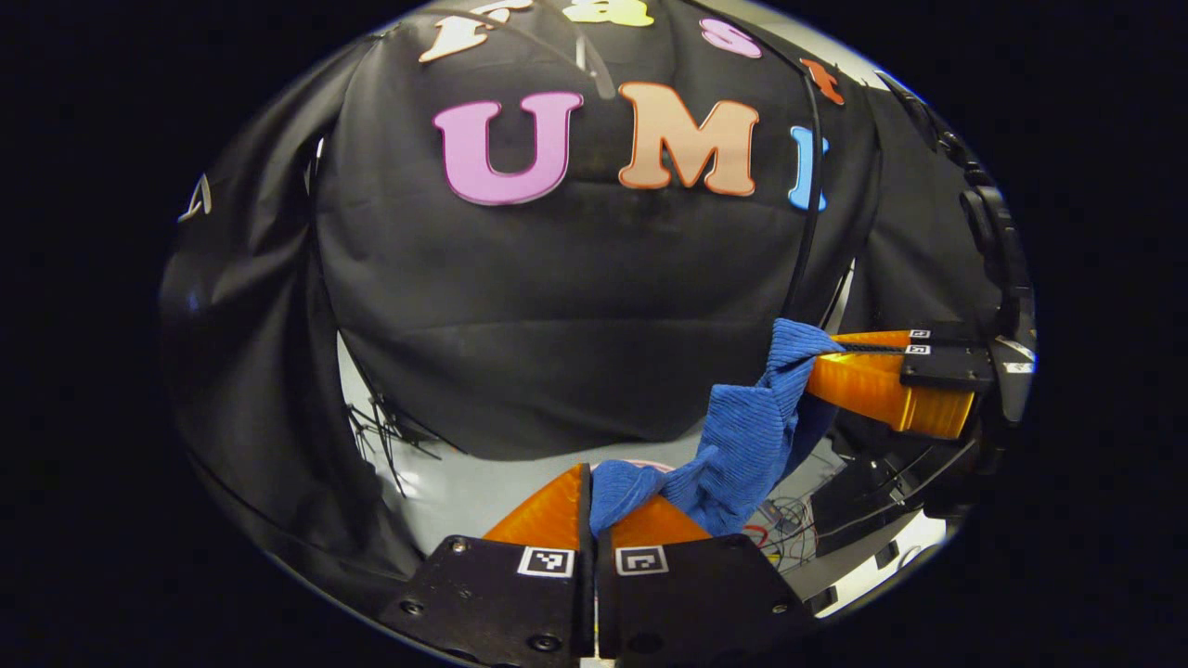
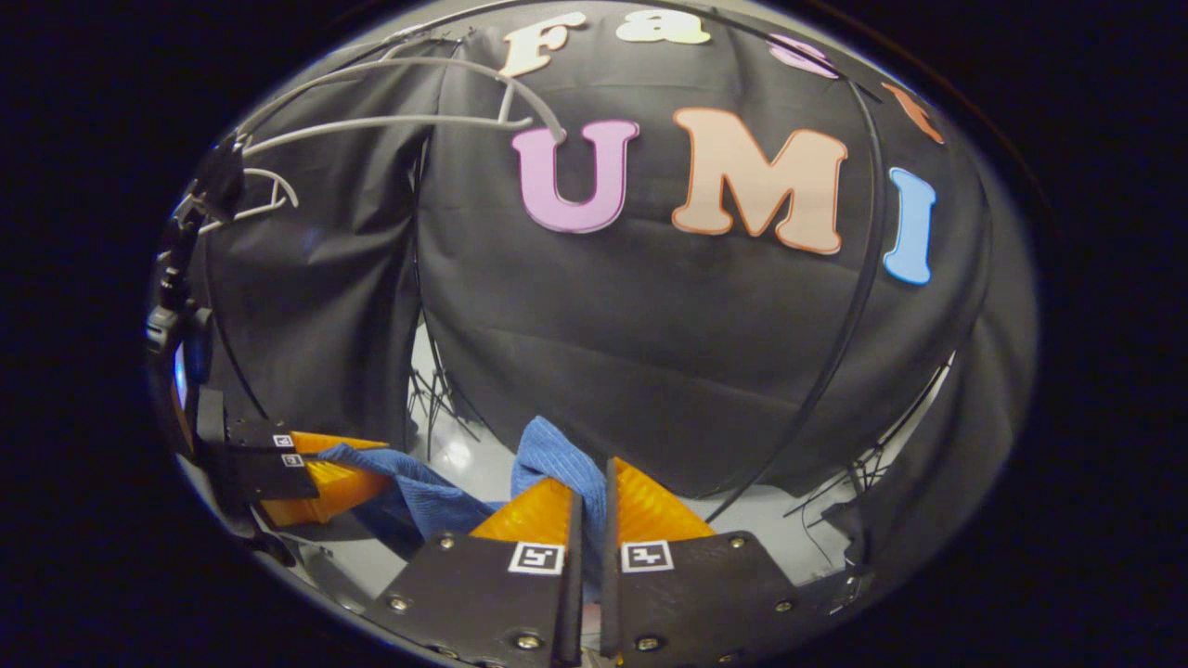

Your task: Grasp the clothes on the hanger with both hands and then place them into the laundry hamper below.

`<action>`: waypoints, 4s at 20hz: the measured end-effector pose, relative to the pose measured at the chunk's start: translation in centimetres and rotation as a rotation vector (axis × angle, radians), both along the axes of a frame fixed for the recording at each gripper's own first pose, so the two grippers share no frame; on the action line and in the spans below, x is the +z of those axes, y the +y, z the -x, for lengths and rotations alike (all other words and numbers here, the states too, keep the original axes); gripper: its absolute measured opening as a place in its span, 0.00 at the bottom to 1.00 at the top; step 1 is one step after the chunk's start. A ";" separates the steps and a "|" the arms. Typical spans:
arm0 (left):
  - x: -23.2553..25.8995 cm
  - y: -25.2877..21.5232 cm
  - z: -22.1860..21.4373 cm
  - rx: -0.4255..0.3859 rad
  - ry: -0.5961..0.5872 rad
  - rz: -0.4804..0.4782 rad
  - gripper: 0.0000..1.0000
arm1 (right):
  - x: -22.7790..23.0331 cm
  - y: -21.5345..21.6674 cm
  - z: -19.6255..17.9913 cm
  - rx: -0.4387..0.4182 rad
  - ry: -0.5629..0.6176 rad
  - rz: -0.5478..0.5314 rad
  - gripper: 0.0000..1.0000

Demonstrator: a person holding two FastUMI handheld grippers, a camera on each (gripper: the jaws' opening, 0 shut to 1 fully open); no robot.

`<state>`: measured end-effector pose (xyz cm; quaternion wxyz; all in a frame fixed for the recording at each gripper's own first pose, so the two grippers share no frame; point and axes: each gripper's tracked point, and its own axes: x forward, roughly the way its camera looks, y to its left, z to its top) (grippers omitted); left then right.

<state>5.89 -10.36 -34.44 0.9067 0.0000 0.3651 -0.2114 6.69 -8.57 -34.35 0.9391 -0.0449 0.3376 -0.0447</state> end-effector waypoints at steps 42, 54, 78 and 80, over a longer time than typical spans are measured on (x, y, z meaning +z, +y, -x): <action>3.8 -3.6 1.6 -0.064 -0.034 0.034 0.46 | 2.9 -0.1 3.8 -0.060 -0.026 -0.025 0.09; 23.9 -5.2 0.1 -0.055 -0.432 0.235 0.45 | 20.1 -0.7 4.1 -0.105 -0.372 -0.011 0.08; 29.4 -13.3 0.0 -0.074 -0.675 0.277 0.99 | 28.5 -8.6 10.9 -0.175 -0.629 0.129 0.91; 27.3 -15.9 -0.3 -0.068 -0.677 0.288 0.98 | 26.6 -11.7 11.5 -0.195 -0.634 0.123 0.97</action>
